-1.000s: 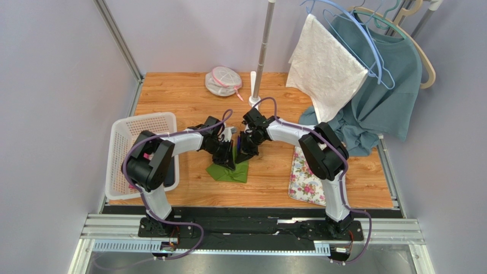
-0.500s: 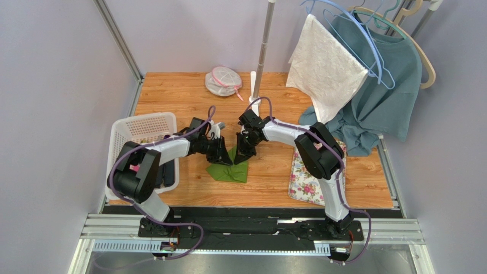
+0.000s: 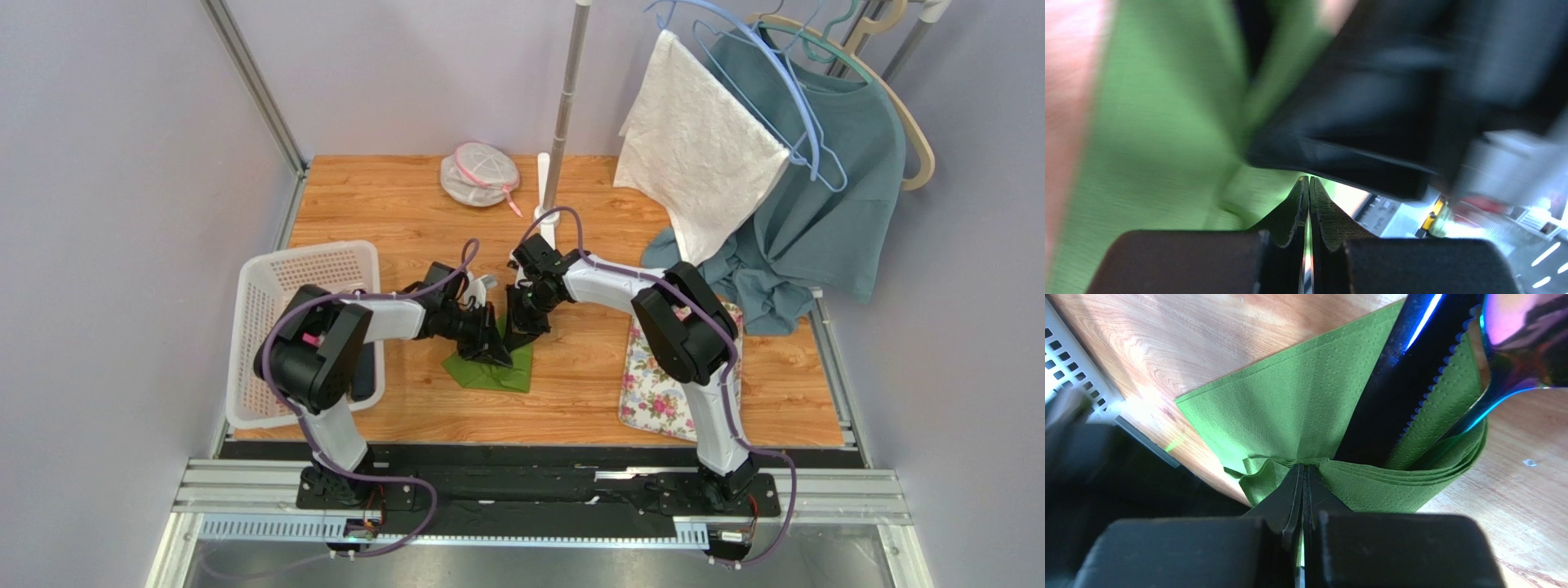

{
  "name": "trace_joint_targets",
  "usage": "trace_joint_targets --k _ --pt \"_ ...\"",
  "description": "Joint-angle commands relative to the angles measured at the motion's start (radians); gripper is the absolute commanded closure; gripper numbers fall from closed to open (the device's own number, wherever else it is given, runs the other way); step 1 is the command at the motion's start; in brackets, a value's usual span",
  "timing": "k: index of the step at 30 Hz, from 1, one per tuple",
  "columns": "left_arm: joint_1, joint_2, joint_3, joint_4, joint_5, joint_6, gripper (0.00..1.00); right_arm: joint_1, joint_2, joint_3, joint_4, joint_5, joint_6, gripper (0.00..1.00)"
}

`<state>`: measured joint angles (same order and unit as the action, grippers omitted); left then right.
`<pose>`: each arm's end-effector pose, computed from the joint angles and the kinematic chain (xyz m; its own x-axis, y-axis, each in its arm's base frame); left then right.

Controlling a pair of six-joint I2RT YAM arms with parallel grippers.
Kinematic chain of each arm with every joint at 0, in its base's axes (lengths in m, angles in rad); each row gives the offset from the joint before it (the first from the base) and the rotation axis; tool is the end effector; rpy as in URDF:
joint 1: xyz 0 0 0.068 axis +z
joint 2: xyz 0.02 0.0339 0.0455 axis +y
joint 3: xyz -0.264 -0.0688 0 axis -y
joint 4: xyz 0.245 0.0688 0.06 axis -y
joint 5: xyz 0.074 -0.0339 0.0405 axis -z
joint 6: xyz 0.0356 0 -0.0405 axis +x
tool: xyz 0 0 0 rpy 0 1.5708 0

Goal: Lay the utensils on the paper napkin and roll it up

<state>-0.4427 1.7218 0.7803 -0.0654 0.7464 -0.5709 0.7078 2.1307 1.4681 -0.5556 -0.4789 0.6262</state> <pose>0.2661 -0.1529 0.1271 -0.9897 0.0302 -0.1396 0.1278 0.6230 -0.7717 0.3136 0.2899 0.1347 -0.9868 -0.1598 -0.0264 -0.1476 0.8201 0.5528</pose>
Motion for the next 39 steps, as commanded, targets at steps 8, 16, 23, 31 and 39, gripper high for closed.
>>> trace_joint_targets --k 8,16,23,31,39 --pt "0.033 0.122 0.042 -0.122 -0.140 0.026 1.00 -0.042 -0.052 0.096 -0.043 -0.044 -0.045 0.87" --pt "0.033 0.142 0.048 -0.126 -0.153 0.006 1.00 -0.062 -0.143 0.066 -0.076 -0.063 -0.039 0.79" --pt "0.033 0.148 0.060 -0.148 -0.159 0.019 1.00 -0.010 -0.121 0.047 -0.084 0.043 -0.059 0.86" --pt "0.035 0.110 0.039 -0.106 -0.140 0.011 1.00 0.021 -0.058 0.015 -0.046 0.147 -0.065 0.93" --pt "0.036 0.068 0.030 -0.080 -0.114 0.012 0.96 0.044 0.024 0.011 -0.055 0.229 -0.123 0.98"
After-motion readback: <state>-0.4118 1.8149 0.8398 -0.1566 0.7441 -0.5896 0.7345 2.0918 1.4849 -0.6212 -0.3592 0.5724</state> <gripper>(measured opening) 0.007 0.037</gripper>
